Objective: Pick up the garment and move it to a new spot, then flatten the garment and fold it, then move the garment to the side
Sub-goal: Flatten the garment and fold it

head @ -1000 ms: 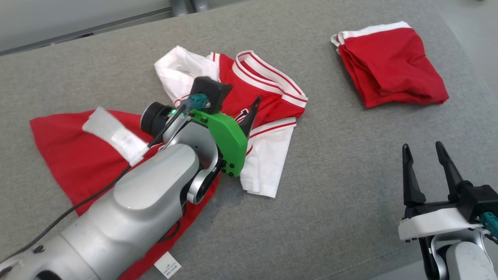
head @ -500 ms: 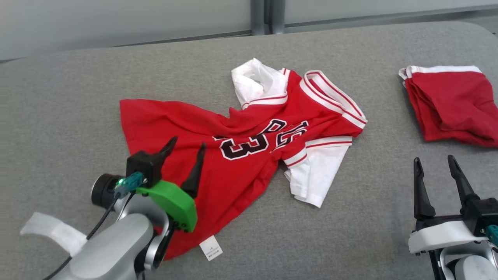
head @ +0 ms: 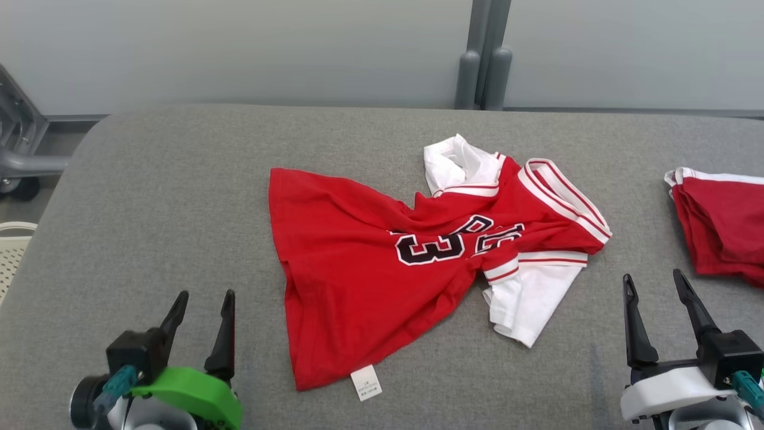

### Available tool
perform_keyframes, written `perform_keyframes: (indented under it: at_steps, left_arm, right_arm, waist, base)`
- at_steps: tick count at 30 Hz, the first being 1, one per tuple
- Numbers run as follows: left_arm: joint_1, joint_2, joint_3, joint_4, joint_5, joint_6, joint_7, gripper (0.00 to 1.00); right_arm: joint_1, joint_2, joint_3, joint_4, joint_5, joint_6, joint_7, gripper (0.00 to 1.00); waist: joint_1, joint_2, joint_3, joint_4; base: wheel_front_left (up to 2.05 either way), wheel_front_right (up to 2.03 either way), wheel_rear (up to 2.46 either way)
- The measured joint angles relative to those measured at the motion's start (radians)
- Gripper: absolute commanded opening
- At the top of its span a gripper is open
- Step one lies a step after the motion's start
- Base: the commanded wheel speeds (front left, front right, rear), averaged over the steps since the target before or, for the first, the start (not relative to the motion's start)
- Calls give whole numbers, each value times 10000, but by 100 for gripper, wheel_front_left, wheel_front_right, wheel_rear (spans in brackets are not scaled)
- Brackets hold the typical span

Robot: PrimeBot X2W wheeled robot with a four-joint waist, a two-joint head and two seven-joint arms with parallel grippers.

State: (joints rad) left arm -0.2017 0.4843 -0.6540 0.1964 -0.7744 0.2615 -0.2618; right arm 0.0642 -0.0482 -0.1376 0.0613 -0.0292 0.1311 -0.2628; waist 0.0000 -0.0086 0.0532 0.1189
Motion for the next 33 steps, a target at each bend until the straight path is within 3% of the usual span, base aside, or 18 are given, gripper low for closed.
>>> perform_keyframes:
  at_steps: [2,7,16,23,33]
  left_arm:
    - [704,-146,734,-113,366,-245,-6,100]
    - [2254,-573,2566,-301,1645,-1373,-6,100]
    - [3215,-1267,4132,-171,3181,-3262,-6,100]
    - [3501,-1659,4742,-92,3776,-3756,-6,100]
    - [3603,-2034,5056,-178,4176,-3896,-6,100]
  right_arm:
    - [105,-6,-2,8,10,0,0,100]
    - [397,-6,100,58,111,-2,0,100]
    - [548,-4,314,148,161,0,0,100]
    - [686,-4,320,249,146,-2,0,100]
    - [767,-8,159,309,159,0,0,100]
  waist:
    - [0,0,-186,100]
    - [0,0,-594,368]
    - [0,0,-715,429]
    - [0,0,-719,280]
    - [0,0,-746,99]
  base:
    - [0,0,0]
    - [0,0,0]
    - [0,0,0]
    - [0,0,0]
    - [0,0,0]
